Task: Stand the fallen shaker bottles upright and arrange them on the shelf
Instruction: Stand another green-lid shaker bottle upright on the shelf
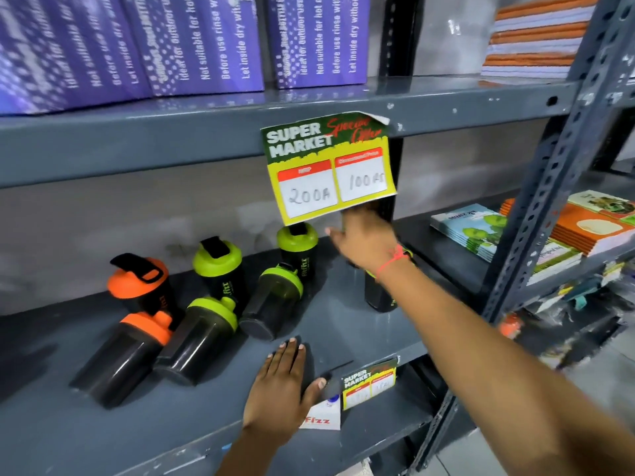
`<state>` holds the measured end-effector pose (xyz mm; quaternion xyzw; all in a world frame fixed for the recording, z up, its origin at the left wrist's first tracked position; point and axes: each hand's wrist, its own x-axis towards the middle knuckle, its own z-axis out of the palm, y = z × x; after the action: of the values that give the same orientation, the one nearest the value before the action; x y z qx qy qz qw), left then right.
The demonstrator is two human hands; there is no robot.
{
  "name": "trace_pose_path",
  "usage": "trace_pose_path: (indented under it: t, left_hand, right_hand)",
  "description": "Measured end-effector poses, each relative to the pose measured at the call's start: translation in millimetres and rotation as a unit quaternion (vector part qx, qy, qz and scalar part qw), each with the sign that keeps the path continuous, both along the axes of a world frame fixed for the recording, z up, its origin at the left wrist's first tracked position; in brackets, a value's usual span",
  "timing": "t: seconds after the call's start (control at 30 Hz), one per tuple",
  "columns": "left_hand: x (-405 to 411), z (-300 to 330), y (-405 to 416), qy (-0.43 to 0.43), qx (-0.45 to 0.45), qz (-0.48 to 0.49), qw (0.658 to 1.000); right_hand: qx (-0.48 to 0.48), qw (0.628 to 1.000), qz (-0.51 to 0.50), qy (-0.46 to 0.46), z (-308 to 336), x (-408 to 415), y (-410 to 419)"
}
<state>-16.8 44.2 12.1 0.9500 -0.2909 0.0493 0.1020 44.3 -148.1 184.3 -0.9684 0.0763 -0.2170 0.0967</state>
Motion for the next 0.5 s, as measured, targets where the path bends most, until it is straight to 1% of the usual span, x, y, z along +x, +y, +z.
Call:
trace_pose_path:
  t: [0.03,0.07,0.1,0.13,0.17,0.23,0.33,0.5]
  left_hand:
    - [-5.3,3.1,8.1,0.025,-0.003,0.008,1.0]
    - [-10.3,6.6,16.3,0.04,-0.003,0.015,0.999]
    - [-15.1,8.4,24.9,0.038,0.0,0.025,0.999]
    - [-17.5,9.5,34.7,0.029,0.007,0.033,0.999]
    - [-18.6,9.9,45.4,0.017,0.01,0.044,0.999]
    - [-19.7,11.1,64.9,-0.001,0.025,0.053,0.998]
    - [-20.7,12.1,80.1,-0.012,0.035,0.055,0.998]
    - [-18.9,13.4,82.8,0.039,0.047,0.051,0.997]
  right_hand:
    - [0.03,0.999,0.029,0.021,-7.7,4.2,21.8]
    - [0.08,0.993,0.047,0.071,-18.7,8.9,43.6]
    - [0.148,0.979,0.051,0.128,-31.2,13.4,63.8]
    - [0.223,0.96,0.043,0.164,-42.5,18.0,81.2]
    - [0.288,0.941,0.024,0.175,-52.9,23.2,94.8]
    - [0.375,0.913,-0.034,0.155,-68.3,31.4,112.5]
    - [0.455,0.875,-0.111,0.123,-79.2,40.1,122.5]
    - [0.543,0.821,-0.171,0.037,-91.5,38.4,121.2]
